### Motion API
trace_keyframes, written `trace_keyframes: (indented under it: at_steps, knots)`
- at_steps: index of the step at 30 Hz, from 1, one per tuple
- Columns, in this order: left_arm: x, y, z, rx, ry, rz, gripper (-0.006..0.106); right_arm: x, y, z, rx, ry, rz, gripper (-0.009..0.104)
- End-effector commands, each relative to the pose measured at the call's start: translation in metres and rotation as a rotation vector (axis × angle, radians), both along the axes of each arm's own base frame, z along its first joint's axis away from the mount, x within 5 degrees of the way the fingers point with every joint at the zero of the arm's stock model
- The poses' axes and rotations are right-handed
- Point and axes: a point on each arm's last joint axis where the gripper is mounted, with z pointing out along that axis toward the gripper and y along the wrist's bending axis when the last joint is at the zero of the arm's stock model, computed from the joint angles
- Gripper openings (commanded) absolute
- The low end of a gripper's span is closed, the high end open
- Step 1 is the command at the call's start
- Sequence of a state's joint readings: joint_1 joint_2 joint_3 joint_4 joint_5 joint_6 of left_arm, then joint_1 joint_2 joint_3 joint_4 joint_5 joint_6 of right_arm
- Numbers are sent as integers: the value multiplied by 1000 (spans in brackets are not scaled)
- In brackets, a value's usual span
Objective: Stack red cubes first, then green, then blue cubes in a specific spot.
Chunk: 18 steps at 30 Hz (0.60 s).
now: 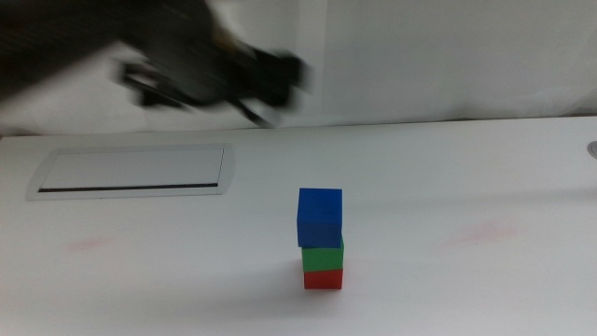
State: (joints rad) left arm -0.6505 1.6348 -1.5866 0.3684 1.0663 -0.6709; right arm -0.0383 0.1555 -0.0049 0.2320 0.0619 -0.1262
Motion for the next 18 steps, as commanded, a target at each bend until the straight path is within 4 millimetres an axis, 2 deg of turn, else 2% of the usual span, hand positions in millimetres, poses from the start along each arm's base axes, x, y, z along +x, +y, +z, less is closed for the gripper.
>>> trace_keyframes:
  at_steps: [1, 3, 4, 5, 8, 11, 12, 14, 16, 18]
  knots:
    - [5, 45, 24, 12, -57, 78, 92, 0, 0, -13, -14, 26, -2, -2]
    - [9, 86, 37, 12, -81, 185, 92, 0, 0, -13, -14, 26, -2, -2]
    - [8, 122, 48, 9, -100, 279, 92, 0, 0, -13, -15, 25, -2, -2]
    - [6, 139, 53, 6, -103, 315, 92, 0, 0, -13, -15, 25, -2, -2]
    - [-4, 184, 64, 10, -110, 366, 92, 0, 0, -13, -15, 25, -2, -2]
    - [-21, 209, 74, -41, -142, 417, 87, 0, 0, -13, -15, 25, -2, -2]
    - [-27, 211, 76, -54, -165, 410, 82, 0, 0, -13, -15, 25, -2, -2]
    - [-44, 214, 79, -56, -237, 384, 62, 0, 0, -12, -15, 23, -3, -2]
    - [-64, 213, 78, -50, -296, 371, 37, 0, -1, -12, -15, 18, -4, -2]
    - [-88, 212, 74, -47, -362, 360, 1, 0, -1, -12, -15, 18, -4, -2]
